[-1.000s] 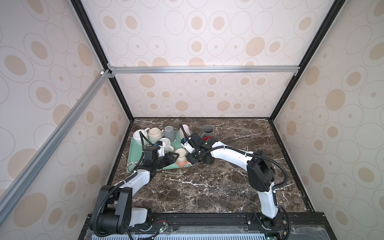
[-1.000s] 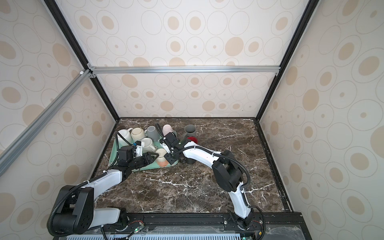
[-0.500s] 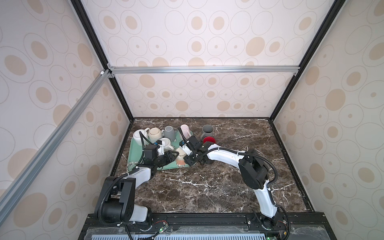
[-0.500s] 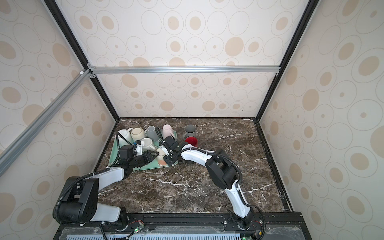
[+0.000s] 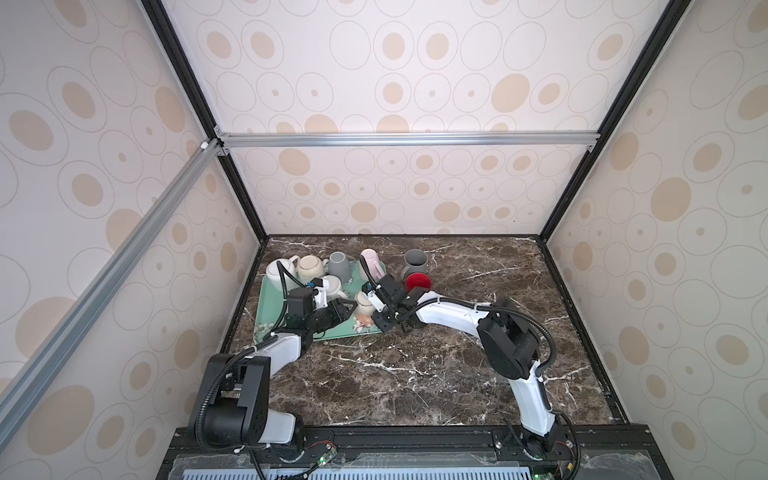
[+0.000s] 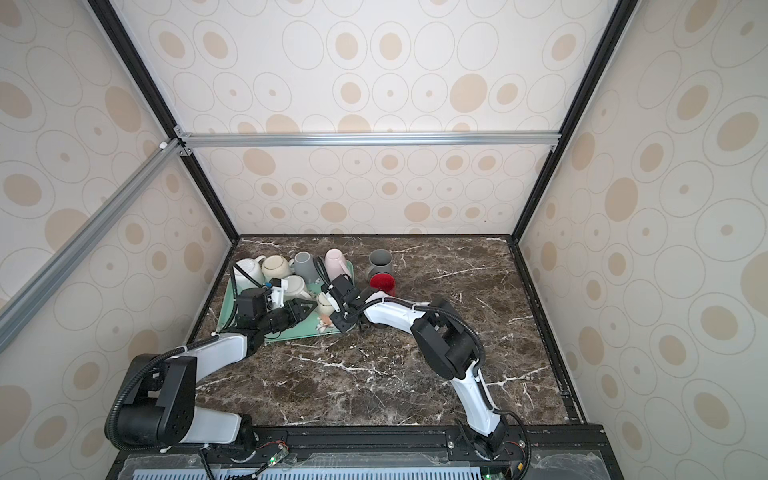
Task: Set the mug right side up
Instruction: 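Lift the peach-and-cream mug with the right gripper and tilt it toward the left gripper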
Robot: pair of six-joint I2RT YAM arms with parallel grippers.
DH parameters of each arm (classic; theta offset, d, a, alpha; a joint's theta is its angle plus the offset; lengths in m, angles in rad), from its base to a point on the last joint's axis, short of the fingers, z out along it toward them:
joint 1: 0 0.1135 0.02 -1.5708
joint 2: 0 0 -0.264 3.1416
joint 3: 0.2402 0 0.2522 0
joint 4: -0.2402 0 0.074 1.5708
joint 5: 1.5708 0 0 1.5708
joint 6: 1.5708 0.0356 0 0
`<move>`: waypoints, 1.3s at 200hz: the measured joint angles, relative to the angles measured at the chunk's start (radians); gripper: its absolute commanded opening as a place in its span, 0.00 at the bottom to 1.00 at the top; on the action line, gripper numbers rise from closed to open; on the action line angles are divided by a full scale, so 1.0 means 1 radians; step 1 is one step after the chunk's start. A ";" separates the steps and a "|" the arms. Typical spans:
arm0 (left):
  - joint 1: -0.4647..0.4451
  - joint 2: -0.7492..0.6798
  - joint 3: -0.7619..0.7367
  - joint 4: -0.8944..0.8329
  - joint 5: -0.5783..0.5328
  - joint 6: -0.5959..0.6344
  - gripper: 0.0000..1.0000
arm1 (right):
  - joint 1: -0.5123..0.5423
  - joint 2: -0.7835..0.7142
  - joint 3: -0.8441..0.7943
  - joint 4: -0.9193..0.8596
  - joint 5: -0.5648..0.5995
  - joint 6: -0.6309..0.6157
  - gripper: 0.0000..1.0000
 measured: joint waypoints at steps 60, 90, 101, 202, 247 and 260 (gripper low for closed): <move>0.012 -0.093 0.032 -0.059 -0.002 0.028 0.51 | 0.000 -0.066 -0.052 -0.010 0.014 0.033 0.00; 0.019 -0.167 0.047 -0.103 -0.036 0.069 0.54 | 0.000 -0.143 -0.069 0.006 0.041 0.080 0.00; 0.022 -0.187 0.049 -0.109 -0.049 0.079 0.55 | 0.000 -0.196 -0.091 0.024 0.056 0.098 0.00; -0.007 -0.222 0.042 0.122 -0.100 -0.065 0.50 | -0.104 -0.580 -0.283 0.108 0.037 0.245 0.00; -0.216 -0.157 0.082 0.210 -0.140 -0.108 0.53 | -0.306 -0.716 -0.491 0.185 -0.144 0.422 0.00; -0.296 -0.127 0.111 0.246 -0.149 -0.120 0.54 | -0.364 -0.748 -0.535 0.212 -0.188 0.472 0.00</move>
